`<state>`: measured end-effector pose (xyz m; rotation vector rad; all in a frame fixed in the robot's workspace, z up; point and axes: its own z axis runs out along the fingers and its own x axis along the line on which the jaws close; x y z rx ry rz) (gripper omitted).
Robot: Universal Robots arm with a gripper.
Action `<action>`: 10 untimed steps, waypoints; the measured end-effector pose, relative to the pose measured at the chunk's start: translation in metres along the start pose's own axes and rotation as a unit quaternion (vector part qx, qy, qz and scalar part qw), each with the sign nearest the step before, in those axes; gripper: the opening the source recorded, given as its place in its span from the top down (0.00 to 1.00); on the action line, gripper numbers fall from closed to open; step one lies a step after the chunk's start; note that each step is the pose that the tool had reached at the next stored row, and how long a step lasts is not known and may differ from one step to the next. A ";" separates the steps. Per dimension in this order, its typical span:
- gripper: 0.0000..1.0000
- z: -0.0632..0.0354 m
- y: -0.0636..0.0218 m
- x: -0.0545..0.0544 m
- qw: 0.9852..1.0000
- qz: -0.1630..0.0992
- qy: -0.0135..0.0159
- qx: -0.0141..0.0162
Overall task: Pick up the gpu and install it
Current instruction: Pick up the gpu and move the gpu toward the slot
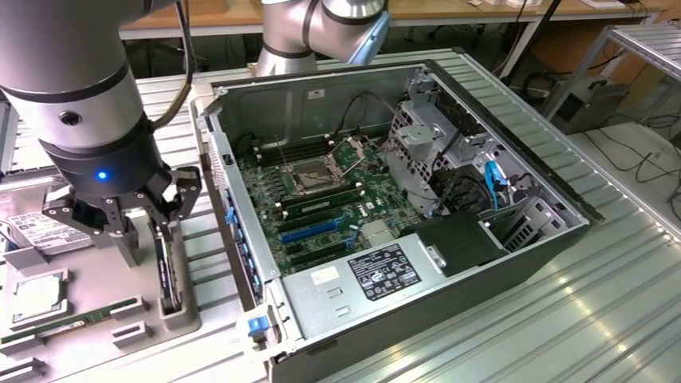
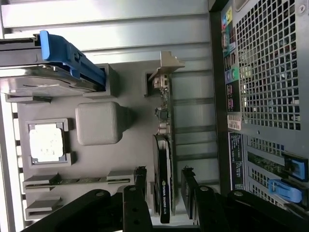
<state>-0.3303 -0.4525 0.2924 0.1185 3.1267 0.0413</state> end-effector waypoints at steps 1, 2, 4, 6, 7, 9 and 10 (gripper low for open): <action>0.58 0.0017 -0.0002 0.000 1.000 0.000 0.001 0.000; 0.58 0.0036 -0.0004 -0.001 1.000 0.000 0.001 0.000; 0.58 0.0074 -0.0005 -0.002 1.000 0.000 0.002 0.000; 0.58 0.0114 -0.0005 -0.003 1.000 0.000 0.002 0.000; 0.58 0.0140 -0.0005 -0.003 1.000 0.000 0.002 0.000; 0.58 0.0185 -0.0007 -0.003 1.000 0.000 0.002 0.000; 0.58 0.0205 -0.0008 -0.003 1.000 0.000 0.002 0.000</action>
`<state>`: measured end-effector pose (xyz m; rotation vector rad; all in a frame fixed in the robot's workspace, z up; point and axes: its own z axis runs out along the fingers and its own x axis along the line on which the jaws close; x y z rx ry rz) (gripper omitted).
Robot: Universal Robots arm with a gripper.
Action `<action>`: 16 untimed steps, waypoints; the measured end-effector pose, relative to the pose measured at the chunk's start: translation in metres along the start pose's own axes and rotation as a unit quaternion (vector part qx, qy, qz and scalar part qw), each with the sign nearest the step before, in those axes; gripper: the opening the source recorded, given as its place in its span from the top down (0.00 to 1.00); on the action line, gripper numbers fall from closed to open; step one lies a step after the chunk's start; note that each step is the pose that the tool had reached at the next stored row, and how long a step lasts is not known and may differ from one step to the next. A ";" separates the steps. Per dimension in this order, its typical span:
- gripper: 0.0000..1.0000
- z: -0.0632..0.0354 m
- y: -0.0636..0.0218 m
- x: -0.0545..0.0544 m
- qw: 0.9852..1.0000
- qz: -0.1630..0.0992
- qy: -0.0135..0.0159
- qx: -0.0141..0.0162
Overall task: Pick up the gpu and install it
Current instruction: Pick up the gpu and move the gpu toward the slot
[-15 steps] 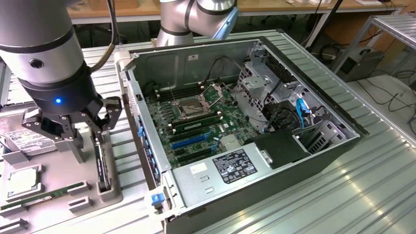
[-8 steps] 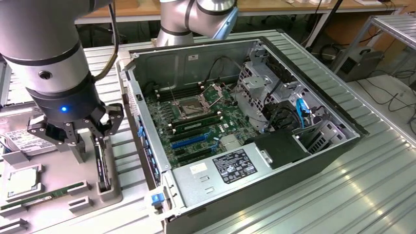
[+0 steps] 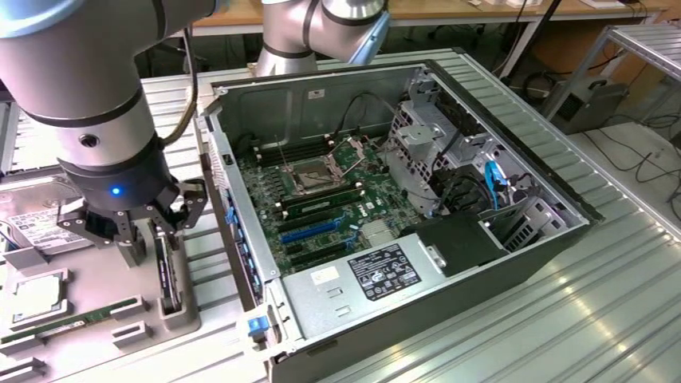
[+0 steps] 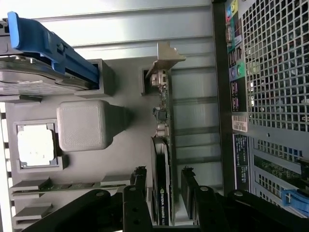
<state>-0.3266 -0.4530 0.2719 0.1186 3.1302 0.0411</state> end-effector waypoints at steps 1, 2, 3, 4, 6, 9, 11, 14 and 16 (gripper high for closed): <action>0.58 0.0028 -0.0001 0.000 1.000 0.000 0.000 0.000; 0.58 0.0050 -0.0001 0.000 1.000 0.000 0.000 0.000; 0.58 0.0069 -0.0002 0.000 1.000 0.000 0.000 0.000; 0.58 0.0095 -0.0002 0.000 1.000 0.000 0.000 0.000; 0.58 0.0141 -0.0004 0.000 1.000 0.000 0.000 0.000; 0.58 0.0223 0.0006 0.000 1.000 0.000 0.002 0.000; 0.58 0.0233 0.0011 0.000 1.000 0.000 0.005 0.000; 0.58 0.0240 0.0014 0.000 1.000 0.000 0.012 0.001; 0.58 0.0243 0.0014 0.000 1.000 0.000 0.013 0.000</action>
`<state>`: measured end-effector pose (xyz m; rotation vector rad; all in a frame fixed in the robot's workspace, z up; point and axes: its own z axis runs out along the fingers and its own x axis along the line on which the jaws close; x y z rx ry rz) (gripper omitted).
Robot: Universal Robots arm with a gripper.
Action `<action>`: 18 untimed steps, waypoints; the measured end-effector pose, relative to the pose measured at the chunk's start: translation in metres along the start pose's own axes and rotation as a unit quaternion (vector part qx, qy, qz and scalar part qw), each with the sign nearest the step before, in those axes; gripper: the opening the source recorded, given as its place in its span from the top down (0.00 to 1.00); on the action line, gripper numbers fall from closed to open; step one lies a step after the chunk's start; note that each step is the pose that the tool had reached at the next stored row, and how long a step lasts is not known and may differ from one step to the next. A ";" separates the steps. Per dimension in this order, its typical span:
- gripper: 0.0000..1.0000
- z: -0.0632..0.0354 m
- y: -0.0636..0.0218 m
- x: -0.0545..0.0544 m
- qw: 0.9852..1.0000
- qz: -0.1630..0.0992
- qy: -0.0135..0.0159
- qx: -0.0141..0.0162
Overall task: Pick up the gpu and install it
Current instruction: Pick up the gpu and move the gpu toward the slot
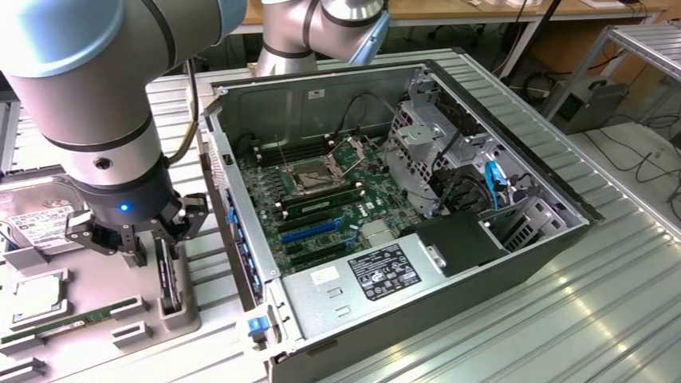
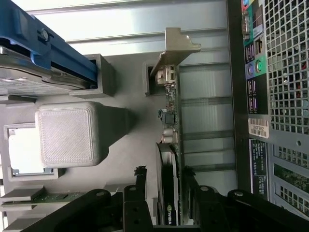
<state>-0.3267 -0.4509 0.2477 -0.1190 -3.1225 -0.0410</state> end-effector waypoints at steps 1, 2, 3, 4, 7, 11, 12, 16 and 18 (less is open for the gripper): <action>0.58 0.0001 0.0000 0.000 1.000 0.000 0.000 0.000; 0.58 0.0004 0.0000 0.000 1.000 0.000 0.000 0.000; 0.58 0.0008 0.0000 0.000 1.000 0.000 0.000 0.000; 0.58 0.0011 0.0000 0.000 1.000 0.000 0.000 0.000; 0.58 0.0017 0.0000 0.000 1.000 0.000 0.000 0.000; 0.67 0.0018 0.0000 0.000 1.000 0.000 0.000 0.000; 0.67 0.0018 0.0000 0.000 1.000 0.000 0.000 0.000; 0.74 0.0018 0.0000 0.000 1.000 0.000 0.000 0.000; 0.74 0.0018 0.0000 0.000 1.000 0.000 0.000 0.000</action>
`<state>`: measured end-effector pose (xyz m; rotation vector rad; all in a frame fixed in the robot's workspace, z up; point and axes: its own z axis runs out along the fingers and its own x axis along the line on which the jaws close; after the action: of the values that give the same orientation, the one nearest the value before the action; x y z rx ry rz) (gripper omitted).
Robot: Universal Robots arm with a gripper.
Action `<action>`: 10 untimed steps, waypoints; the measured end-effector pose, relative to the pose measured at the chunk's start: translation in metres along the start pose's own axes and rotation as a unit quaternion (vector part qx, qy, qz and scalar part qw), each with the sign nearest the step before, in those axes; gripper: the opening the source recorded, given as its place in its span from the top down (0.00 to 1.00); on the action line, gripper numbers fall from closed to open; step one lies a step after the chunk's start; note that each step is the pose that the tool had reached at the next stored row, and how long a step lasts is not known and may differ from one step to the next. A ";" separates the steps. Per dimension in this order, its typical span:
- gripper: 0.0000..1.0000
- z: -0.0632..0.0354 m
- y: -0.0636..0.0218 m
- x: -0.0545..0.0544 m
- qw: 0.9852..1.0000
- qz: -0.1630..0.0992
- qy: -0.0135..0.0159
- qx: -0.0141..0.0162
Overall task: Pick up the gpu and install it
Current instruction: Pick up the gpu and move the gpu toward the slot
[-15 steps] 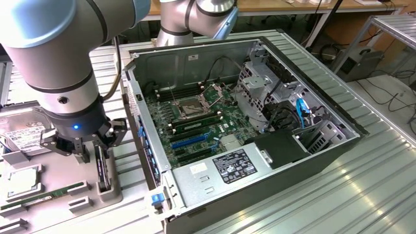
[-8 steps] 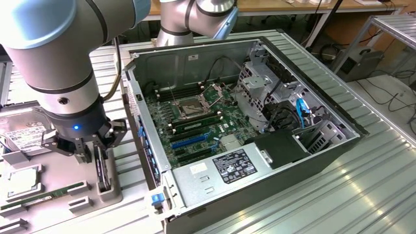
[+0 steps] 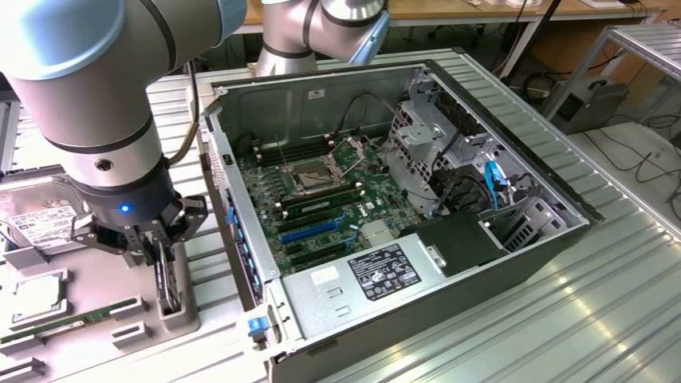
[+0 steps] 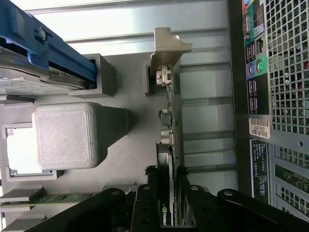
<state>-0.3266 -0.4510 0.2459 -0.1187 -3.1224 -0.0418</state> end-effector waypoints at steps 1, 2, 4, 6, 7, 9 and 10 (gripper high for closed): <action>0.74 0.0000 0.0000 0.000 1.000 0.000 0.000 0.000; 0.74 0.0001 0.0000 0.000 1.000 -0.001 0.000 0.000; 0.74 0.0001 0.0000 0.000 1.000 -0.006 0.000 0.000; 0.74 0.0000 0.0000 0.000 1.000 -0.015 0.000 0.000; 0.74 0.0001 0.0000 0.000 1.000 -0.020 0.001 0.000; 0.74 0.0001 0.0000 0.000 1.000 -0.031 0.001 0.000; 0.74 0.0001 0.0000 0.000 0.999 -0.036 0.001 0.001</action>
<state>-0.3267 -0.4509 0.2458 -0.0076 -3.1239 -0.0411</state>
